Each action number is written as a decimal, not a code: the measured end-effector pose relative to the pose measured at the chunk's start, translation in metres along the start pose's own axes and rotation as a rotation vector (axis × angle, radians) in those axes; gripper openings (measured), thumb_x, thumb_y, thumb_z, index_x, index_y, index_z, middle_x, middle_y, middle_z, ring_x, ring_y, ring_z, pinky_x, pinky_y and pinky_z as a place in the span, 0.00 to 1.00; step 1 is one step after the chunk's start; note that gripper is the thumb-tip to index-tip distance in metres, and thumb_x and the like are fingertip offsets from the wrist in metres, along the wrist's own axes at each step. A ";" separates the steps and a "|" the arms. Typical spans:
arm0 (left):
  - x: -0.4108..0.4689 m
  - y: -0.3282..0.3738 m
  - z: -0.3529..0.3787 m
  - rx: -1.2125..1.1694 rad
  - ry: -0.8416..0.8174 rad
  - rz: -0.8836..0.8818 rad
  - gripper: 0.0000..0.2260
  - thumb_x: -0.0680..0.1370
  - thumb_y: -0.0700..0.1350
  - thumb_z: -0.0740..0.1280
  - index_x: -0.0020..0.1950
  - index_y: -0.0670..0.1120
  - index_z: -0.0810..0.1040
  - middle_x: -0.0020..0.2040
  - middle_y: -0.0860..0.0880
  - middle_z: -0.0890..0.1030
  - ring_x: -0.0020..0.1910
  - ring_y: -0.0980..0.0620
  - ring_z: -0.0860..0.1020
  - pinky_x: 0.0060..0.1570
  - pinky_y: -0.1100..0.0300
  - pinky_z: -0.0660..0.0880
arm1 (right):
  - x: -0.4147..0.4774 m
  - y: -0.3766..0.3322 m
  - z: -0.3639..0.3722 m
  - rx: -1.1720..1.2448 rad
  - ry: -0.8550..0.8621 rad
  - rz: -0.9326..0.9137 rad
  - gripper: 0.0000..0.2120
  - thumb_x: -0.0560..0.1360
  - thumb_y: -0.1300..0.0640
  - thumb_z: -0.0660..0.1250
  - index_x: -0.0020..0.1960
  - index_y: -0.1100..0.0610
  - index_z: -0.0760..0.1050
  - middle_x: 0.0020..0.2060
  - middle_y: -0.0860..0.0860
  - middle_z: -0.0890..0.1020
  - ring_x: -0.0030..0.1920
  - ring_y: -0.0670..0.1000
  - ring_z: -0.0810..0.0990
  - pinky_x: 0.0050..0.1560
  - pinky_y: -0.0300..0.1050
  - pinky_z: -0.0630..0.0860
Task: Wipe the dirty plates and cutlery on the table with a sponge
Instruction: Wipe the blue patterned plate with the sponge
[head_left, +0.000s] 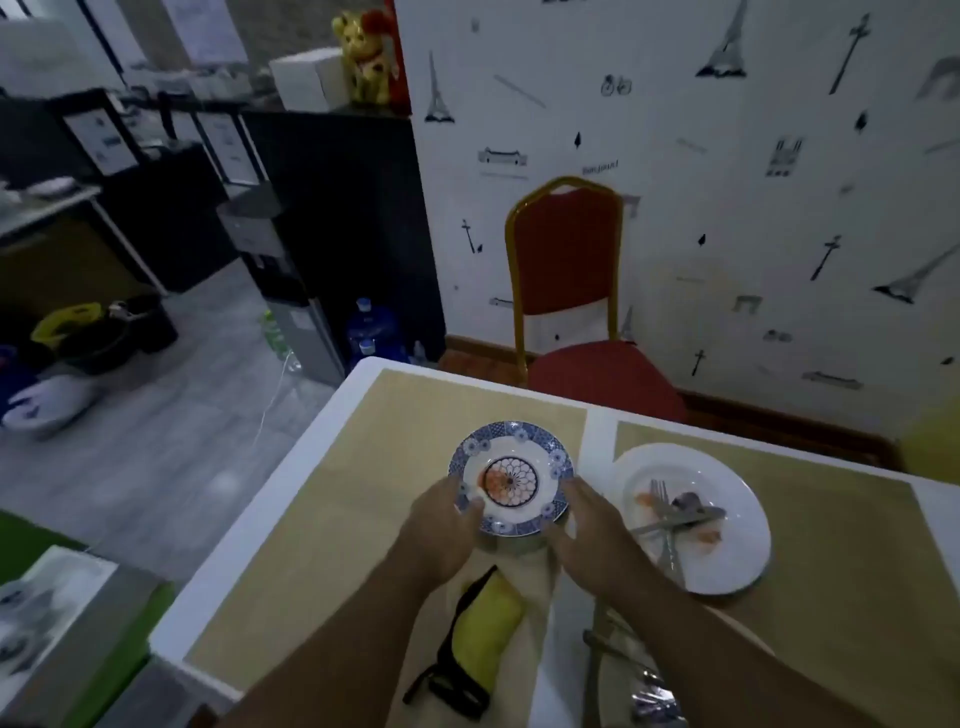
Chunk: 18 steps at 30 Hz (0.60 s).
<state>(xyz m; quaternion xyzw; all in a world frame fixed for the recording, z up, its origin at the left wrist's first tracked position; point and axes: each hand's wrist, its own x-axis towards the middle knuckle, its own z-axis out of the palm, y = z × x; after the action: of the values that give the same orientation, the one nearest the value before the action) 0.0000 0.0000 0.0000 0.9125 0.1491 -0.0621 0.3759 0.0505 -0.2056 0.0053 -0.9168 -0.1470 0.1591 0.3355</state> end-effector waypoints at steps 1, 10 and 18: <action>0.010 -0.004 -0.002 -0.129 0.046 -0.004 0.24 0.81 0.64 0.56 0.66 0.50 0.76 0.63 0.52 0.79 0.64 0.50 0.77 0.64 0.53 0.73 | 0.009 0.001 0.005 0.099 0.045 0.034 0.28 0.76 0.46 0.63 0.72 0.56 0.61 0.71 0.52 0.66 0.70 0.50 0.63 0.65 0.39 0.57; 0.105 -0.010 -0.035 -0.712 -0.171 -0.558 0.33 0.82 0.67 0.46 0.79 0.48 0.62 0.77 0.46 0.66 0.73 0.44 0.68 0.69 0.42 0.68 | 0.077 -0.009 0.016 0.629 0.172 0.616 0.27 0.79 0.38 0.49 0.72 0.53 0.62 0.67 0.48 0.69 0.65 0.51 0.68 0.64 0.48 0.63; 0.132 -0.022 -0.024 -0.836 -0.322 -0.561 0.26 0.85 0.61 0.47 0.59 0.48 0.80 0.44 0.51 0.81 0.38 0.57 0.79 0.32 0.59 0.76 | 0.092 -0.018 0.023 1.053 0.113 0.763 0.26 0.78 0.36 0.46 0.61 0.52 0.72 0.56 0.52 0.78 0.48 0.45 0.77 0.59 0.50 0.73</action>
<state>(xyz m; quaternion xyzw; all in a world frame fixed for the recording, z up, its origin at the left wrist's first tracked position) 0.1178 0.0610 -0.0272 0.5885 0.3402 -0.2349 0.6948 0.1225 -0.1448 -0.0175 -0.6245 0.3041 0.2694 0.6670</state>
